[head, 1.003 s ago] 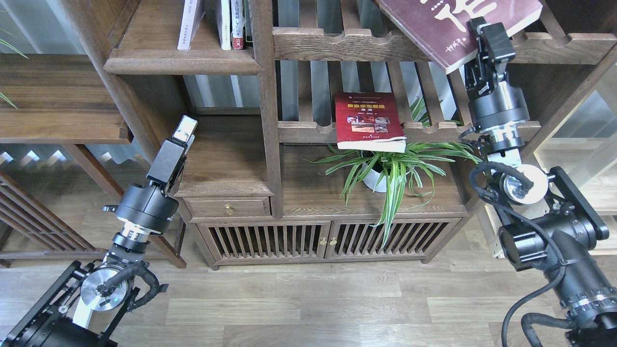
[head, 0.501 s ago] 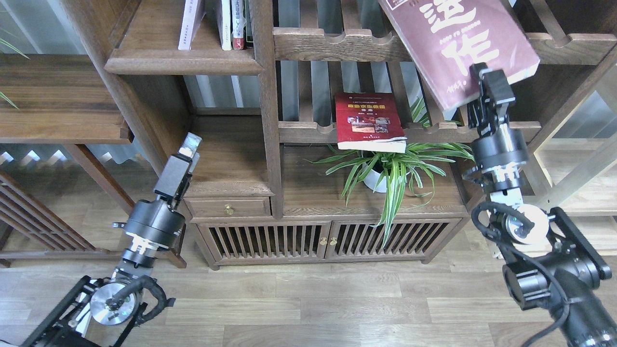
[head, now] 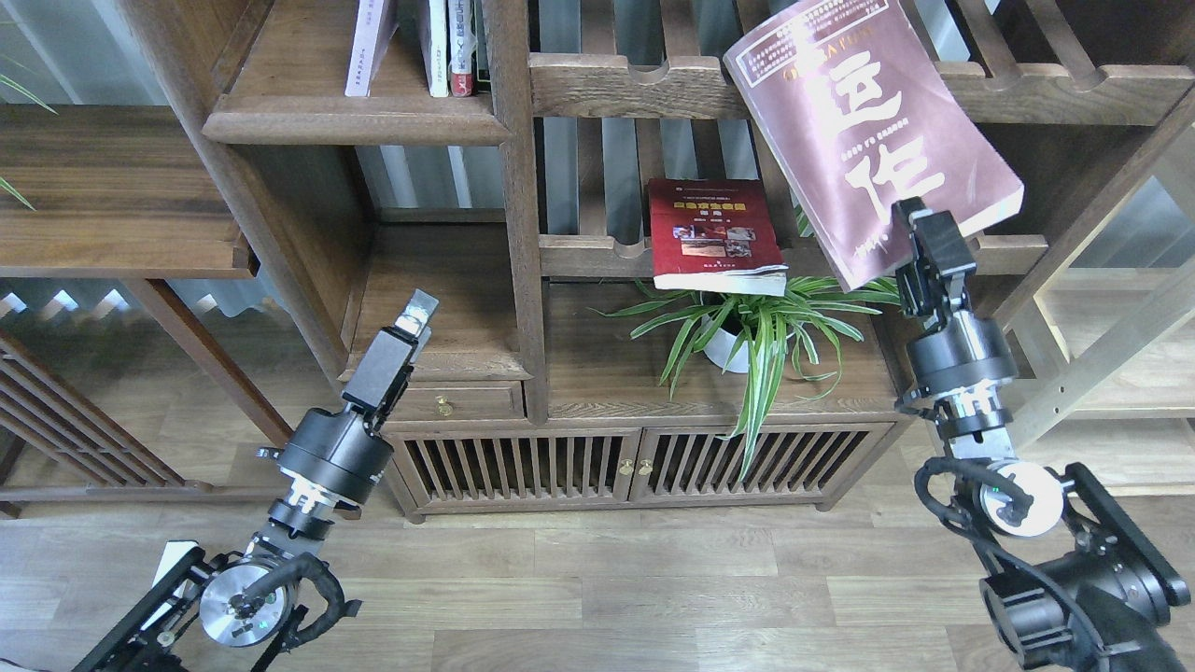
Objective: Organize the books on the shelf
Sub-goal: 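Grasp the maroon book with the right gripper and pull it off, then lower the maroon book toward the left gripper, knocking the red book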
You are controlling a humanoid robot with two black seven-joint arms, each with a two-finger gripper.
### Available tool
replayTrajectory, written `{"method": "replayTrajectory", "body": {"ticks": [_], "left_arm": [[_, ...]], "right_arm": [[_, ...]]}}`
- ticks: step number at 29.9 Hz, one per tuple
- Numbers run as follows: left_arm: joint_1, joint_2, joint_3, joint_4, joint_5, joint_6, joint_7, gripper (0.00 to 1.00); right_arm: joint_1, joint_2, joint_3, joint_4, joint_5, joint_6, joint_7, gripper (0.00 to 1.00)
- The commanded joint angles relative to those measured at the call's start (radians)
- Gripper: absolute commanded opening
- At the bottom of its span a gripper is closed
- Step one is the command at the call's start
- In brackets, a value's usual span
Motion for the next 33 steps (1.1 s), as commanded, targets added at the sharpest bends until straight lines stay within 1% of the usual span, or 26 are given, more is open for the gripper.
{"method": "replayTrajectory", "body": {"ticks": [1,16,21,26,33], "left_arm": [[-0.003,-0.024,0.054,0.002,0.001,0.0,0.0,0.98],[0.003,-0.037,0.18,0.008,0.001,0.0,0.0,0.98],[0.012,-0.055,0.196,0.015,0.003,0.0,0.002,0.98],[0.019,-0.055,0.206,0.018,0.004,0.0,0.011,0.98],[0.029,-0.055,0.21,0.014,-0.002,0.0,0.011,0.98]], "right_arm": [[-0.053,0.003,0.0,0.02,-0.001,0.0,-0.003,0.05],[-0.302,0.003,0.014,0.04,-0.012,0.0,-0.011,0.04],[-0.375,0.004,0.044,0.04,-0.012,0.0,-0.011,0.03],[-0.388,0.01,0.051,0.04,-0.01,0.0,-0.008,0.03],[-0.423,0.009,0.051,0.047,-0.007,0.0,-0.008,0.03]]}}
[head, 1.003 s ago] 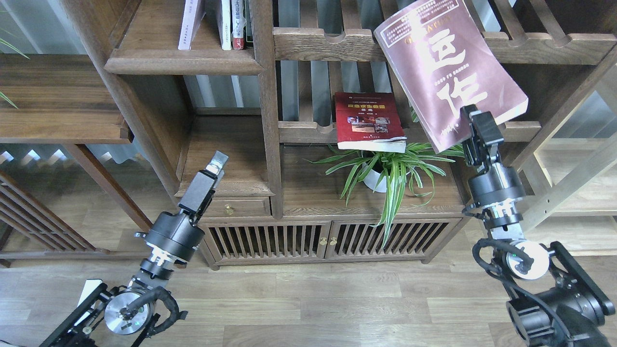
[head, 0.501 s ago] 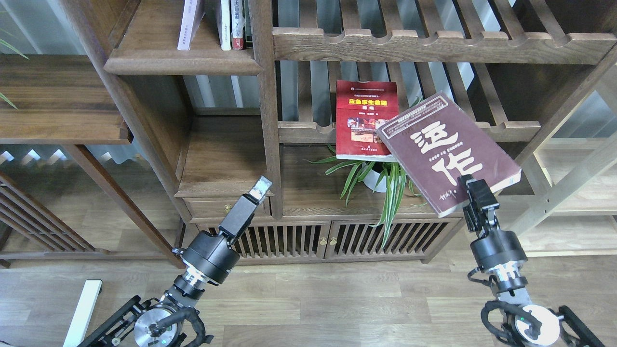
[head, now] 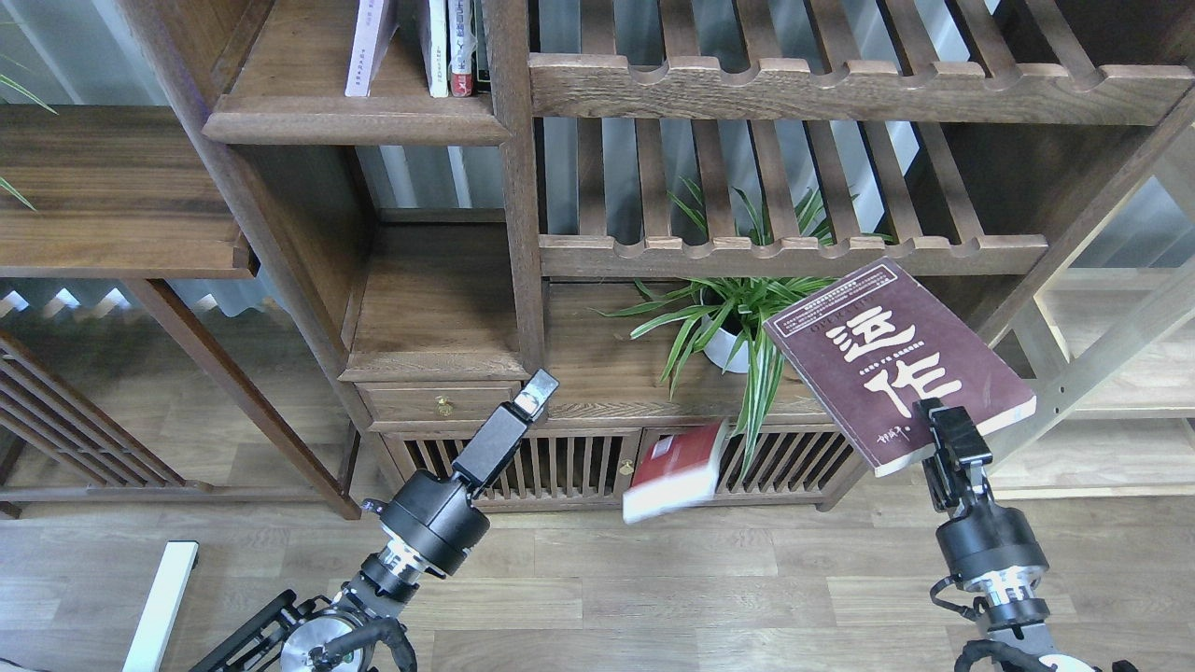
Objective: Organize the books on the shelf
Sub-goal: 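Lower the maroon book toward the left gripper, knocking the red book, then grasp the maroon book with the left gripper and release the right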
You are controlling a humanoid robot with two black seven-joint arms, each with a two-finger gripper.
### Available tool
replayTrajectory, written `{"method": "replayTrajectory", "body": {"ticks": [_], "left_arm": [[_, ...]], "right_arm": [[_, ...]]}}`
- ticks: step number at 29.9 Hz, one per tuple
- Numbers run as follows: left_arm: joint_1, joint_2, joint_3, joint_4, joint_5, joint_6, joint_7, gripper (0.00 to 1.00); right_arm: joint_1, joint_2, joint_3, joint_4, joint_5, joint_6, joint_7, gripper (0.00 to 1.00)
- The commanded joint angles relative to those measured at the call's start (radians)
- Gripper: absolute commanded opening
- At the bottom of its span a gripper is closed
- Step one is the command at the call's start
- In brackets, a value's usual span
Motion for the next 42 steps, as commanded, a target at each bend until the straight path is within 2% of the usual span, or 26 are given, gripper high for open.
{"method": "replayTrajectory", "body": {"ticks": [1,8,14,23,33,42], "left_arm": [[0.022,0.0,0.005,-0.014,-0.016,0.0,0.0,0.98],[0.043,0.0,0.063,-0.032,-0.287,0.0,0.003,0.96],[0.138,0.0,0.097,-0.081,-0.349,0.0,0.015,0.98],[0.301,0.136,0.079,-0.12,-0.392,0.0,0.065,0.97],[0.373,0.259,0.079,-0.12,-0.479,0.0,0.065,0.96],[0.387,0.268,0.083,-0.12,-0.484,0.0,0.065,0.92]], "right_arm": [[-0.044,0.001,-0.005,0.011,0.001,0.0,-0.002,0.03],[-0.127,0.066,-0.092,0.018,-0.006,0.0,-0.005,0.02],[-0.11,0.134,-0.177,0.02,-0.044,0.0,-0.005,0.02],[-0.061,0.254,-0.307,0.02,-0.141,0.0,-0.005,0.02],[-0.018,0.254,-0.503,0.02,-0.173,0.0,-0.002,0.03],[-0.003,0.254,-0.6,0.018,-0.178,0.0,-0.002,0.03]]}}
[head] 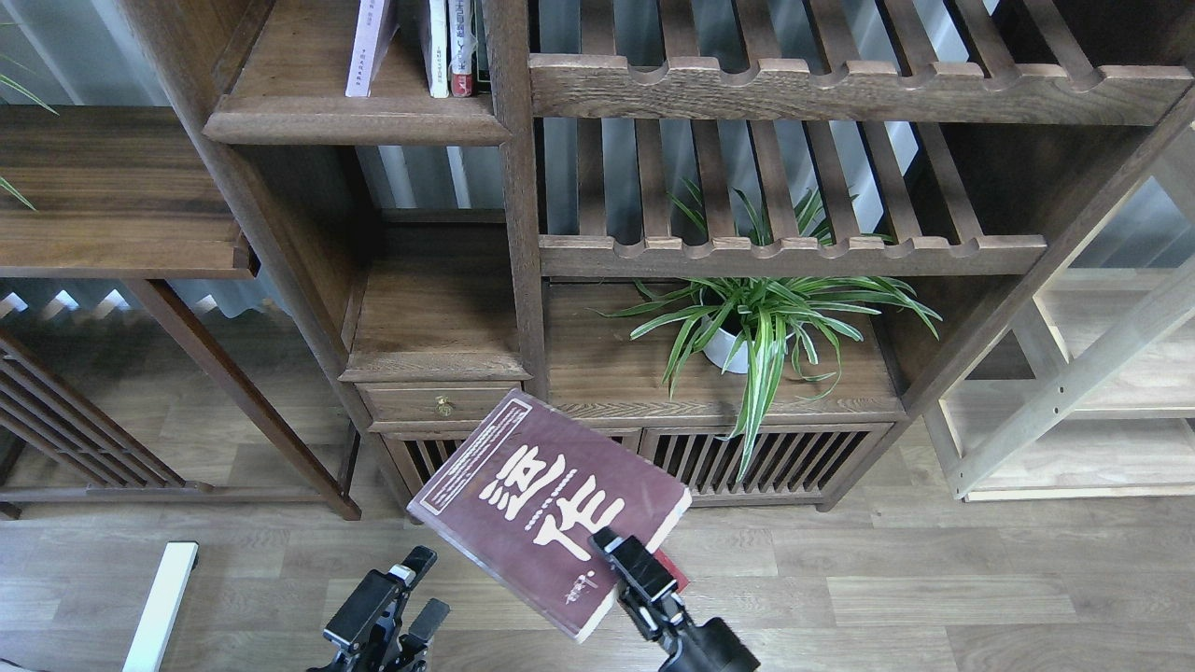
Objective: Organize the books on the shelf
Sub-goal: 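Grasp the maroon book with the left gripper and release the right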
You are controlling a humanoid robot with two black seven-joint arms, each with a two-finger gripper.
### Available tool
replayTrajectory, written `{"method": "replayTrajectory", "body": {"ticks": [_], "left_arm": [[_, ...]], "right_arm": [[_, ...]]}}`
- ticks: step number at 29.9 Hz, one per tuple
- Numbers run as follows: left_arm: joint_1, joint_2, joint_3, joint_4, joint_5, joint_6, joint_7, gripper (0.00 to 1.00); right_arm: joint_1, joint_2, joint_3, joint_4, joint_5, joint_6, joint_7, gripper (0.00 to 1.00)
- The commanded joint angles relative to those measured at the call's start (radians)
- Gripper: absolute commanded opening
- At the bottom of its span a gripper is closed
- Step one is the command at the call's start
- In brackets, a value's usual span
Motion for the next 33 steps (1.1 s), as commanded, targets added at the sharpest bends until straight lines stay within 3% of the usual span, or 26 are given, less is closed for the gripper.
{"method": "replayTrajectory", "body": {"ticks": [1,17,19,24,33], "left_arm": [[0.001,-0.001,0.0,0.0,0.0,0.0,0.0,0.92],[-0.006,0.001,0.017,0.0,0.0,0.0,0.011,0.76],[-0.005,0.001,0.019,0.0,-0.002,0.0,0.024,0.7],[-0.006,-0.002,0.023,0.015,-0.006,0.0,0.031,0.43],[-0.008,0.001,0.022,0.015,-0.008,0.0,0.031,0.38]], "right_arm": [[0.003,0.0,-0.015,0.0,-0.001,0.0,0.001,0.03],[0.001,0.0,-0.087,-0.002,-0.006,0.0,0.006,0.03],[0.001,0.0,-0.087,-0.002,-0.007,0.0,0.006,0.03],[0.001,0.0,-0.096,-0.003,-0.007,0.0,0.006,0.03],[0.001,0.0,-0.098,-0.003,-0.007,0.0,0.006,0.03]]}}
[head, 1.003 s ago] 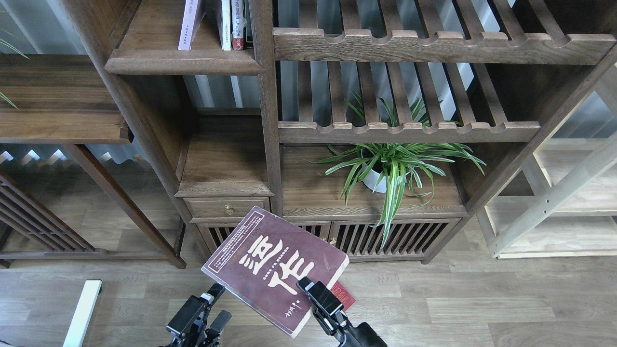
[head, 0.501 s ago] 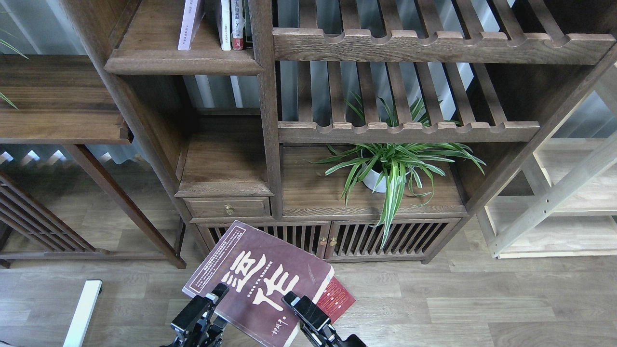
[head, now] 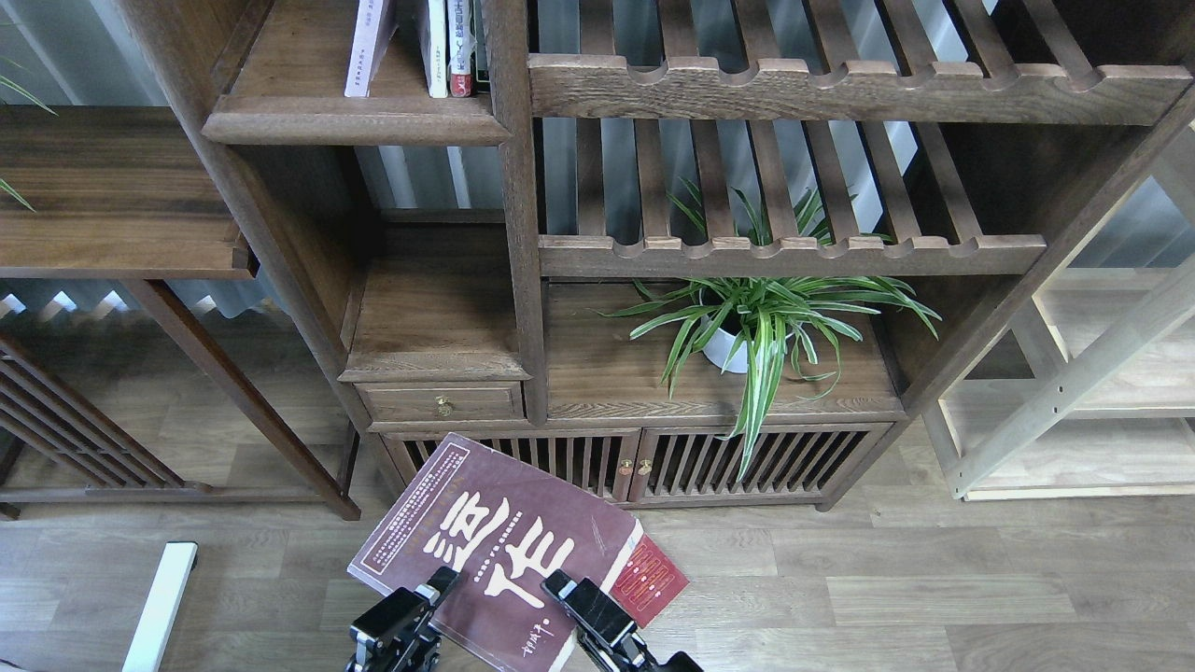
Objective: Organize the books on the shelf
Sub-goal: 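Grasp the maroon book with the left gripper and release the right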
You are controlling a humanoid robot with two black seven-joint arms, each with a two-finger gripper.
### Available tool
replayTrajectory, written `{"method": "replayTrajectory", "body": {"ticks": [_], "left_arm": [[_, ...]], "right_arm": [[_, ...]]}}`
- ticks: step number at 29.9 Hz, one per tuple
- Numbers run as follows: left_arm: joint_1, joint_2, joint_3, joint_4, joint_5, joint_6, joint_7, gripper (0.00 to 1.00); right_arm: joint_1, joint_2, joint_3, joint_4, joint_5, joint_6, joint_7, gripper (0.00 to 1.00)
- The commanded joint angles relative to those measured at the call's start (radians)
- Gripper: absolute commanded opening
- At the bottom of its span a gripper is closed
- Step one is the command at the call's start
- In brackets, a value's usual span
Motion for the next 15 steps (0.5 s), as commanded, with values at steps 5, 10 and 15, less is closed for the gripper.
{"method": "replayTrajectory", "body": {"ticks": [5,10,15], "left_arm": [[-0.004,-0.001,-0.005,0.0,0.0,0.0,0.0,0.29],[-0.013,0.002,-0.021,0.017,0.0,0.0,0.0,0.07],[-0.021,0.019,-0.02,0.02,0.0,0.0,0.0,0.06]], "right_arm": [[-0.002,0.0,0.0,0.0,0.0,0.0,0.0,0.03],[-0.003,0.0,0.0,0.0,0.0,0.0,0.0,0.03],[-0.003,0.0,0.0,-0.002,0.0,0.0,0.0,0.04]]}}
